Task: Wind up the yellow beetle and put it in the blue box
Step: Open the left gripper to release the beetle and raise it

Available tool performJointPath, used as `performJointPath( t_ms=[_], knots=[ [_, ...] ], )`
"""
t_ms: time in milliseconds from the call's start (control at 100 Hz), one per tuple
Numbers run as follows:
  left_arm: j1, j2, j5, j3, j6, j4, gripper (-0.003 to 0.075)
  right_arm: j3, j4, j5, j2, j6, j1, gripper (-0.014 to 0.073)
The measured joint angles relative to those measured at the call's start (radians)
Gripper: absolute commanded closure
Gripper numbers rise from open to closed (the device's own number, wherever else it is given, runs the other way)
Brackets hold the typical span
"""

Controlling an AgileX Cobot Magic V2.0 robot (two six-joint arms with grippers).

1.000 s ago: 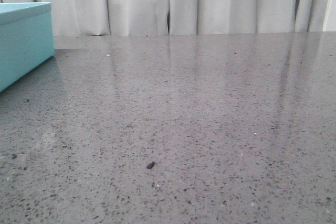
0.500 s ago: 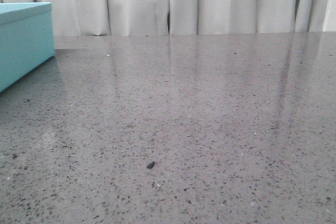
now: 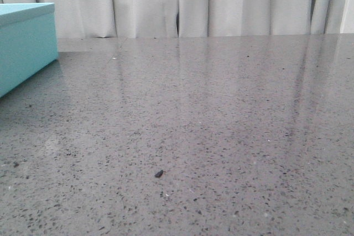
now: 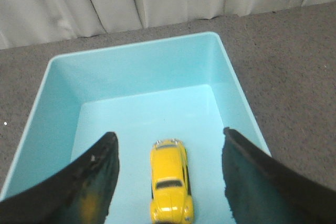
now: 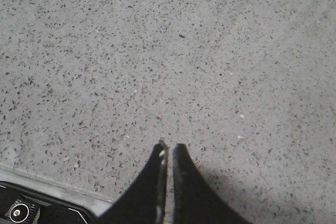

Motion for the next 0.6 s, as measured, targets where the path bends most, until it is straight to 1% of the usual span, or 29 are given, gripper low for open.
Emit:
performJointPath(
  t_ms=[120, 180, 220, 270, 320, 430, 600],
  knots=[
    [-0.009, -0.171, -0.103, 0.214, 0.000, -0.041, 0.0336, 0.000, 0.000, 0.000, 0.000, 0.000, 0.000, 0.0641],
    [-0.009, -0.245, -0.139, 0.299, 0.000, -0.065, 0.0356, 0.000, 0.000, 0.000, 0.000, 0.000, 0.000, 0.0641],
    [-0.009, -0.280, -0.150, 0.344, 0.000, -0.079, 0.0386, 0.000, 0.000, 0.000, 0.000, 0.000, 0.000, 0.0641],
    [-0.009, -0.324, -0.156, 0.385, 0.000, -0.090, 0.0440, 0.000, 0.000, 0.000, 0.000, 0.000, 0.000, 0.0641],
    [-0.009, -0.355, -0.163, 0.417, 0.000, -0.100, 0.0517, 0.000, 0.000, 0.000, 0.000, 0.000, 0.000, 0.0641],
    [-0.009, -0.405, -0.196, 0.463, -0.002, -0.119, 0.0732, 0.000, 0.000, 0.000, 0.000, 0.000, 0.000, 0.0641],
    [-0.009, -0.463, -0.298, 0.502, -0.002, -0.125, 0.0739, 0.000, 0.000, 0.000, 0.000, 0.000, 0.000, 0.0641]
  ],
)
